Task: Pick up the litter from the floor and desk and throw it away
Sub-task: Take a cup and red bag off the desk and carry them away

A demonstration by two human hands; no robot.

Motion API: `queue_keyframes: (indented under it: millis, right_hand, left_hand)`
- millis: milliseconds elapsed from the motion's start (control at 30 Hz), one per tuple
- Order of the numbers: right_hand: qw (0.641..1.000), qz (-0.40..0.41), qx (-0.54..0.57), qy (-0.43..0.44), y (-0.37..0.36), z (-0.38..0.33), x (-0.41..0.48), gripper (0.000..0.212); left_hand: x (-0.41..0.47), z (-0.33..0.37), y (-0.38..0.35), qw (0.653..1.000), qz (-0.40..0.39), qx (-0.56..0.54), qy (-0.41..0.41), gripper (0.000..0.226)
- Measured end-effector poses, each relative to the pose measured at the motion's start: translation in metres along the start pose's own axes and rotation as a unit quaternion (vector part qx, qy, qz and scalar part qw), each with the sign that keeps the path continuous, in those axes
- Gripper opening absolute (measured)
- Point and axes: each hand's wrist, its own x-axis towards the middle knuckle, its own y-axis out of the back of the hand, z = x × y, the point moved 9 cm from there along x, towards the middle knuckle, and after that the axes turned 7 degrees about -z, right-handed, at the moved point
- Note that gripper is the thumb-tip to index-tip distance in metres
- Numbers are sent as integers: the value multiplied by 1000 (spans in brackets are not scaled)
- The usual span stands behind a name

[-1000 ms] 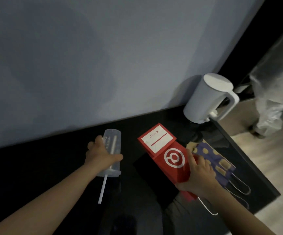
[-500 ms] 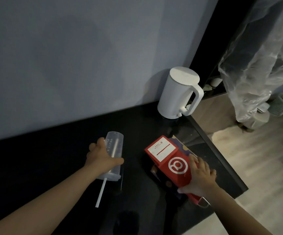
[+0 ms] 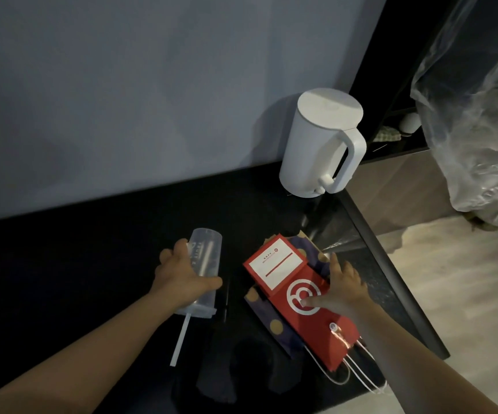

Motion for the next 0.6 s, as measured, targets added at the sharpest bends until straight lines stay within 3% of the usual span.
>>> queue_keyframes:
  millis: [233, 600]
  right_hand:
    - [1000, -13, 15, 1, -12, -6, 11, 140]
    - [998, 52, -40, -9, -18, -11, 8, 139]
  left_hand:
    - [0, -12, 1, 1000, 13, -6, 4, 99]
    - [-13, -20, 0, 999, 19, -26, 21, 98]
